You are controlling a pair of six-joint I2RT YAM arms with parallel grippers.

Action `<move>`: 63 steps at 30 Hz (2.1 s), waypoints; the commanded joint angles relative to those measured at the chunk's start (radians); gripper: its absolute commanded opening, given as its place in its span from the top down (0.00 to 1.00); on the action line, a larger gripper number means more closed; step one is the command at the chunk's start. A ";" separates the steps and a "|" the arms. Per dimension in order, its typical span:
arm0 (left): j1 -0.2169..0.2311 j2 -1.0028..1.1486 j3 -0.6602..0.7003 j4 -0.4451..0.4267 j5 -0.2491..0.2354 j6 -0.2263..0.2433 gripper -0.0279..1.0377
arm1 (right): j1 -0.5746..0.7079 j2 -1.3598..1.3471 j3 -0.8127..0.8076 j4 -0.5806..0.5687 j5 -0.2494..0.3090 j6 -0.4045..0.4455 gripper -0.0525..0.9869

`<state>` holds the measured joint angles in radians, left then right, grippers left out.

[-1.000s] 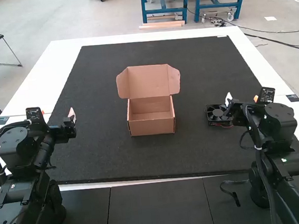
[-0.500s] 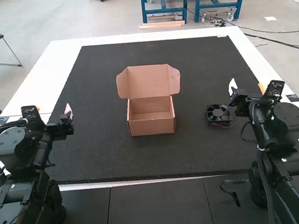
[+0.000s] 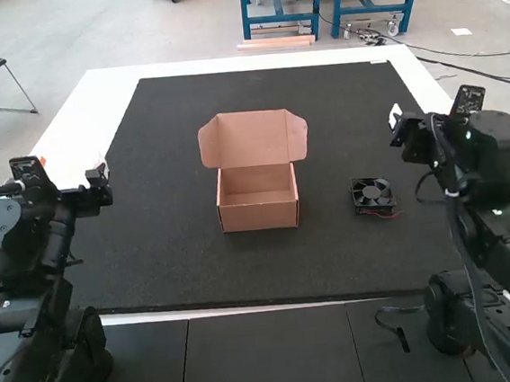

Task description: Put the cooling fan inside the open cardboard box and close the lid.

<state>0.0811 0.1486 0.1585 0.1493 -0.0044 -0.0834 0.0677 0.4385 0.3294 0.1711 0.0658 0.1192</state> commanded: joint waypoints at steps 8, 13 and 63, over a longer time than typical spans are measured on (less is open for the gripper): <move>0.000 0.448 0.412 -0.200 -0.014 -0.018 0.07 | -0.009 0.166 0.287 -0.225 0.035 -0.064 0.08; -0.004 0.594 0.572 -0.361 0.037 -0.018 0.07 | -0.006 0.275 0.436 -0.470 -0.004 -0.082 0.08; -0.488 0.798 0.797 -0.720 0.124 0.143 0.07 | -0.170 1.117 0.731 -0.820 -0.034 -0.158 0.09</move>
<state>-0.3996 0.9504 0.9199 -0.5793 0.1421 0.0257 -0.0940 1.5429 1.0576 -0.6540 0.0265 -0.0132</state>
